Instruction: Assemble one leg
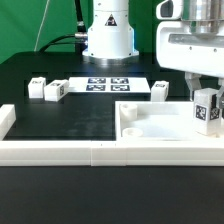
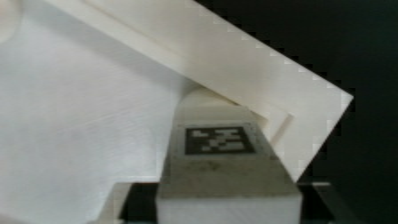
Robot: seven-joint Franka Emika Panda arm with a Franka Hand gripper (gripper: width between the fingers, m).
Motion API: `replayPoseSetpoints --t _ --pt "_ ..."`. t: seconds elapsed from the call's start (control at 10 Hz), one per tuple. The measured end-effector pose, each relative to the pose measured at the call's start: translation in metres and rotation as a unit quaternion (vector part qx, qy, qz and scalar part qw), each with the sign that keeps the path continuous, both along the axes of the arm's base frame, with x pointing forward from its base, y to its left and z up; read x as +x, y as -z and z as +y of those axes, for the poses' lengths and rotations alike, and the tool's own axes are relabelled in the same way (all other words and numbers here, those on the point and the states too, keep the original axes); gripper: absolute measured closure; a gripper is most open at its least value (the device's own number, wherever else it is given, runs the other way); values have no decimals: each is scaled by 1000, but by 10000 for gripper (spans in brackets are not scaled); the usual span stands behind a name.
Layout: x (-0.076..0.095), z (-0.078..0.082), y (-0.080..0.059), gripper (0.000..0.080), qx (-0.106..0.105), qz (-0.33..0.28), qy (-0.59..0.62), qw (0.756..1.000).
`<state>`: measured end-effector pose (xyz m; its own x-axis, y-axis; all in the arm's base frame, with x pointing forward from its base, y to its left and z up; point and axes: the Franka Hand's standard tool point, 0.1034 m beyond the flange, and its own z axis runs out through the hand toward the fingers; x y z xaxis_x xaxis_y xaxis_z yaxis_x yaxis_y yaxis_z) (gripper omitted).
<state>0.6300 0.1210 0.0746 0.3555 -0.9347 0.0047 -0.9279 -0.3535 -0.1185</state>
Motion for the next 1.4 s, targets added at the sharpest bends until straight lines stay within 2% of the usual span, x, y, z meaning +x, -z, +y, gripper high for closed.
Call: replayPoseSetpoints --t 0.3,0.4,0.5,0.7,1.0,1.4 --pt "1 -2 0 509 25 -2 86 996" --pt "0 -2 0 431 25 -2 83 996" --pt "0 -2 1 431 23 -2 70 997" --pt "0 -1 2 182 19 -2 41 999" --pt "0 0 2 151 -1 -10 -117 993" --pt "0 -1 3 151 -22 -18 -293 956"
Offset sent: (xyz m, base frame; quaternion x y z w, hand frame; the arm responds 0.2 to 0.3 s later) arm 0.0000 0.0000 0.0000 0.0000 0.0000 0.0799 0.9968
